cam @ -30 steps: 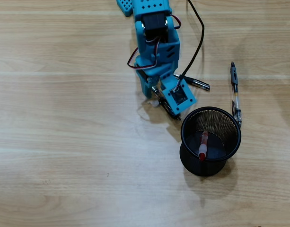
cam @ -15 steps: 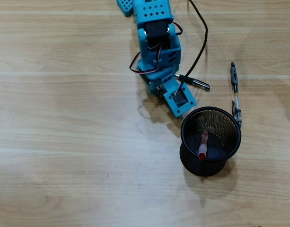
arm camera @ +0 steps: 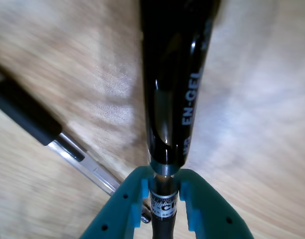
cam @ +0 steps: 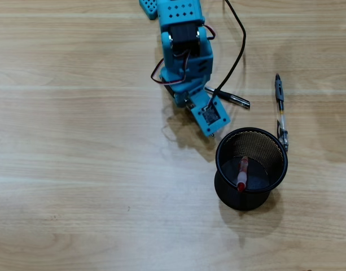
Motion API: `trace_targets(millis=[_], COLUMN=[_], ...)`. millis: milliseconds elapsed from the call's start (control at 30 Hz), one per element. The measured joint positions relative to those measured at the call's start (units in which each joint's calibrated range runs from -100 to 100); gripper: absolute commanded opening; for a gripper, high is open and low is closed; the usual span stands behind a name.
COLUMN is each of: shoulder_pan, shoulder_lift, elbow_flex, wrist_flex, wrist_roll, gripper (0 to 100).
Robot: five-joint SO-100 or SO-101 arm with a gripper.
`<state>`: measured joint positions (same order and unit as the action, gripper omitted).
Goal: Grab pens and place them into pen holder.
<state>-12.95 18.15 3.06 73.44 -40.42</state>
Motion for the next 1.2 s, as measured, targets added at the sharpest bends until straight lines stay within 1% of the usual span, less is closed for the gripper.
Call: trace_targets(millis=[267, 633, 867, 1033, 1200], shoulder_pan=[1.7, 2.2, 2.1, 0.6, -3.2], shoulder_lift=[-13.7, -39.8, -46.6, -47.0, -47.0], elbow_flex=[1.2, 13.9, 15.9, 16.0, 16.2], wrist_flex=[1.1, 1.1, 1.0, -8.9, -23.6], wrist_roll=[0.0, 0.0, 0.0, -1.1, -1.1], gripper=[2, 2, 2, 2, 2])
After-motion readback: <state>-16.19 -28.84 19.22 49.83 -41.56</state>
